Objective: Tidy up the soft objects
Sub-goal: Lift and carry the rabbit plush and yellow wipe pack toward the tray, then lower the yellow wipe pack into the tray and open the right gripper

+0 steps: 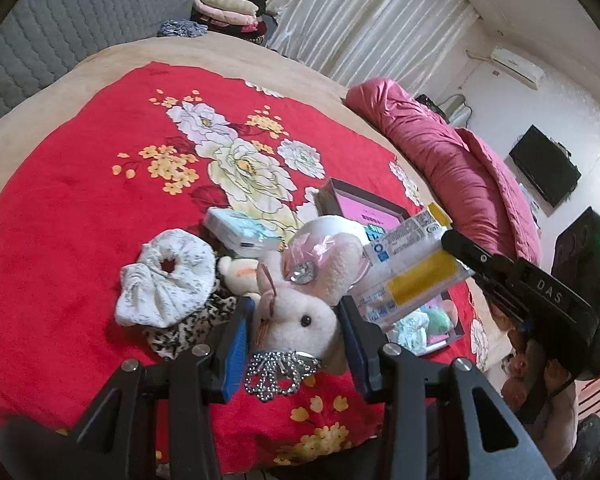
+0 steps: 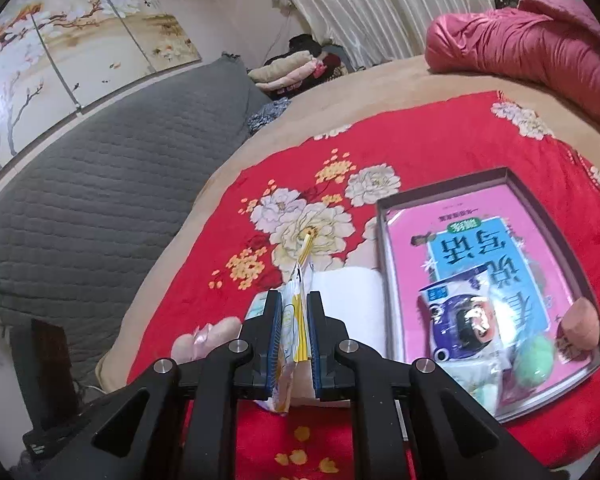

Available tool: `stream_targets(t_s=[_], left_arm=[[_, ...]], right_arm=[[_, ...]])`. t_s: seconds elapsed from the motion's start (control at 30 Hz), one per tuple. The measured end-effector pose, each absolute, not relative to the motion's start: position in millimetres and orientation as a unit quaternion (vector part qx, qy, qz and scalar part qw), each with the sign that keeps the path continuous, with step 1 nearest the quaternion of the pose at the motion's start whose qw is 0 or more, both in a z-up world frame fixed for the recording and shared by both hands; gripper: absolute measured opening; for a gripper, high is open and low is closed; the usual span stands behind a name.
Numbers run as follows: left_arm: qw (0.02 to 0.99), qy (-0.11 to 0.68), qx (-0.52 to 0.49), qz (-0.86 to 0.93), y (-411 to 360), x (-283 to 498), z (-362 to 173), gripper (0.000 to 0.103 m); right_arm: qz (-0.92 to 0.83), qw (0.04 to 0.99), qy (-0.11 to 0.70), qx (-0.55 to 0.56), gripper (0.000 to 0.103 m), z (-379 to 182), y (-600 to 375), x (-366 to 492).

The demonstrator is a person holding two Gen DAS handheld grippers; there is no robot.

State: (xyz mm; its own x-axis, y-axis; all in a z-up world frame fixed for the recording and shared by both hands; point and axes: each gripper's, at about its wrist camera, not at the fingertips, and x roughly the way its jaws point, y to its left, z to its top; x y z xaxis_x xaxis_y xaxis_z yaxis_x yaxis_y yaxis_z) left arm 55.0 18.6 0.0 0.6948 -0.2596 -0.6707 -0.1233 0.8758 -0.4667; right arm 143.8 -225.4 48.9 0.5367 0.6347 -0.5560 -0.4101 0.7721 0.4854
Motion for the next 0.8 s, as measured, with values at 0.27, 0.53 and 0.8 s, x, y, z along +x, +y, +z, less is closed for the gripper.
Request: stream_targets(t_s=[0.27,0.53,0.8], left_arm=[[0.89,0.39,-0.227,-0.06,-7,66,15,0.043],[0.887,0.408,-0.198,-0.083,-43,78,14,0.043],[0.886,0.413,-0.197,-0.081,-46,79,11,0.043]], right_arm=[[0.296,0.873,0.347,0.174,0.012,62,-253,146],[0.254,0.887,0.341,0.178,0.01,62,-286,158],[0.231,0.885,0.382,0.136,0.01,26,-290,162]])
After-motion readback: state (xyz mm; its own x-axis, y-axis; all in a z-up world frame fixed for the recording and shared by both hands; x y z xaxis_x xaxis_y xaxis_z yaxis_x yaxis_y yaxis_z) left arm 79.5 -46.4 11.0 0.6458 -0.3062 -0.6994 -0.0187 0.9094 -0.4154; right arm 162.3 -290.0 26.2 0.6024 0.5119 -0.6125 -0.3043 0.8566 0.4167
